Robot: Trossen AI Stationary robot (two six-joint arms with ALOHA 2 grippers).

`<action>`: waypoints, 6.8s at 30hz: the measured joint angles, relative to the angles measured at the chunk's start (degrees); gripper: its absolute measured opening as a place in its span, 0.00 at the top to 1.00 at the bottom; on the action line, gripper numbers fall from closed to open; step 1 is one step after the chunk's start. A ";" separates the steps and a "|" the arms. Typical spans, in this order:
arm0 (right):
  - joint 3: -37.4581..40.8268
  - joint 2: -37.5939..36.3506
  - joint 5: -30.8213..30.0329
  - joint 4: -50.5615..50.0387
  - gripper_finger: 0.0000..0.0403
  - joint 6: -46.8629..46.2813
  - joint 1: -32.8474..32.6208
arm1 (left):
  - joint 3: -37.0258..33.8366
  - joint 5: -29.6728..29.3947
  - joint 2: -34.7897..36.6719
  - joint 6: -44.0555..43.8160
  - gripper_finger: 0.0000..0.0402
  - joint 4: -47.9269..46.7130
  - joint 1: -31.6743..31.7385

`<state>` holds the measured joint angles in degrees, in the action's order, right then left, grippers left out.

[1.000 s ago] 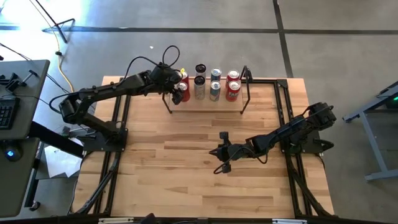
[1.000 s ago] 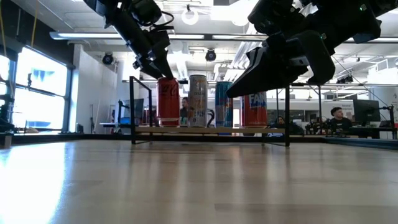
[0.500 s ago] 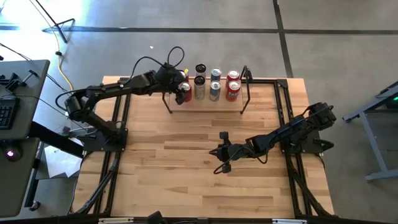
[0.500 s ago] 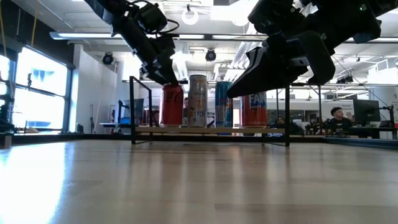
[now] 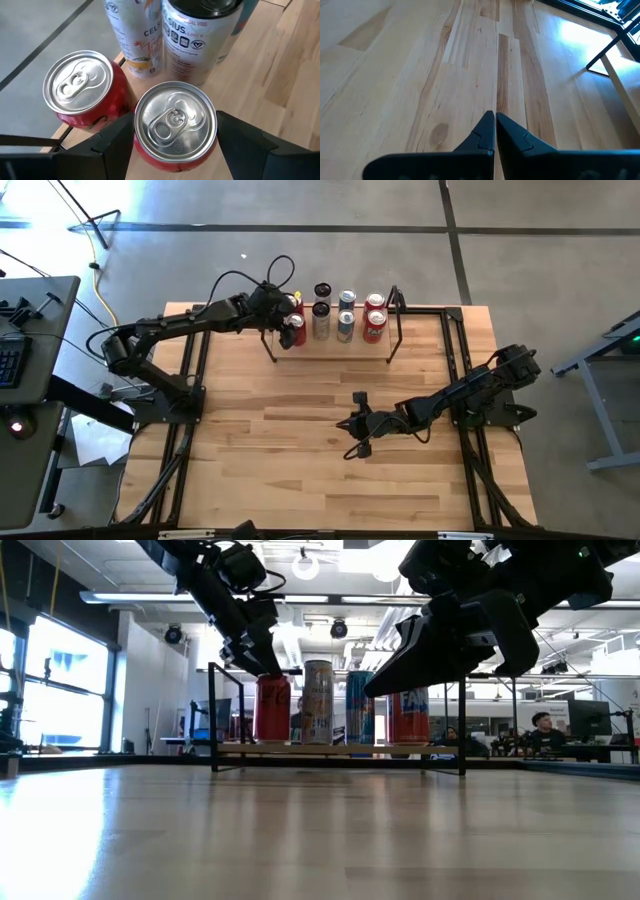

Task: Place canned beverage on shelf
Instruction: Put the red black soda can on the shelf aligned with the other red black soda can, then return to Home Position

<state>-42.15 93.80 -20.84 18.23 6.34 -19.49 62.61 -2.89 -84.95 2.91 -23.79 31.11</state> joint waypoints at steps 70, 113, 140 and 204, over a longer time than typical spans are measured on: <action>23.50 -29.89 0.55 5.63 1.00 7.79 4.24 | -48.43 -8.23 40.35 4.75 0.98 47.27 -38.65; 41.59 -93.53 13.45 -16.19 1.00 6.61 22.10 | -61.53 -8.29 84.77 10.05 1.00 25.01 -37.18; 41.59 -93.46 -1.16 -14.62 1.00 5.74 22.10 | -61.92 0.43 84.62 5.62 1.00 24.50 -19.71; 41.48 -93.44 -1.08 -14.85 1.00 5.69 22.08 | -61.92 0.34 84.21 3.72 0.99 24.52 -19.71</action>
<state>-0.67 0.36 -21.92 3.38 12.03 2.59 0.69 -2.55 -0.73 6.63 0.73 11.40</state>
